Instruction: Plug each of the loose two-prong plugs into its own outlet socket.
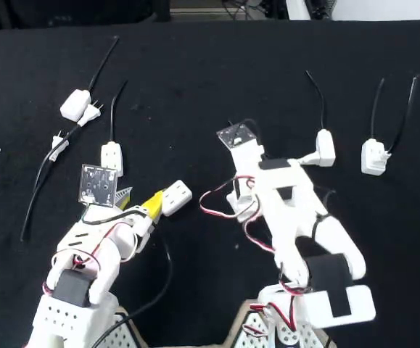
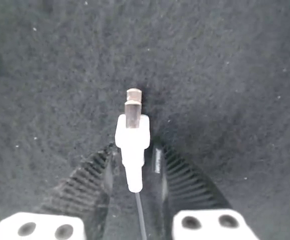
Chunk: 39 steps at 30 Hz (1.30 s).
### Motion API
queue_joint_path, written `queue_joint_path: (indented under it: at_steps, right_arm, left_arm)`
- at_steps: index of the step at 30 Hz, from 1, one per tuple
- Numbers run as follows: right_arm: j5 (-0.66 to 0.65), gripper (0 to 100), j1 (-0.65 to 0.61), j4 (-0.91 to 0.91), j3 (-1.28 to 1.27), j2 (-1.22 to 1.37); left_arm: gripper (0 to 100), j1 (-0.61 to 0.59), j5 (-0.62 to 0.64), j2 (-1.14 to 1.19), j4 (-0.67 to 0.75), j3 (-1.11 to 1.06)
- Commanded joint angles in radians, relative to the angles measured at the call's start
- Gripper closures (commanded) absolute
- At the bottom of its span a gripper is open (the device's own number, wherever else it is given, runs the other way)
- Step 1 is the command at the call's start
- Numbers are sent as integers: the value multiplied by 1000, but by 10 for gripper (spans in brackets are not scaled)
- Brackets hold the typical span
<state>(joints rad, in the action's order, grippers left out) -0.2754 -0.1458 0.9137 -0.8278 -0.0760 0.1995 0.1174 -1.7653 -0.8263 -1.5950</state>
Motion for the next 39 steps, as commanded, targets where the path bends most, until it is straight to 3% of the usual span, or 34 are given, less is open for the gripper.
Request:
queue_joint_path:
  at_steps: [1, 7, 11, 16, 22, 31, 39]
  right_arm:
    - [-11, 992, -2, 9, 27, 18]
    - [-21, 988, -11, 51, 24, -147]
    - [-95, 988, -117, 137, 1, -312]
    - [-123, 988, -270, -48, -171, -472]
    - [-43, 988, -377, -212, -305, -506]
    - [29, 988, -531, -273, -259, -512]
    - [97, 988, -552, -269, -200, -513]
  left_arm:
    - [787, 1, -3, -6, -5, 22]
    - [787, 1, -3, -6, -5, 22]
    - [787, -1, -3, -6, -3, 38]
    - [787, -1, -3, -6, -3, 101]
    - [787, 4, 75, -6, 5, 116]
    - [787, 7, 74, -6, 2, 105]
    - [787, -48, 78, -6, 5, 61]
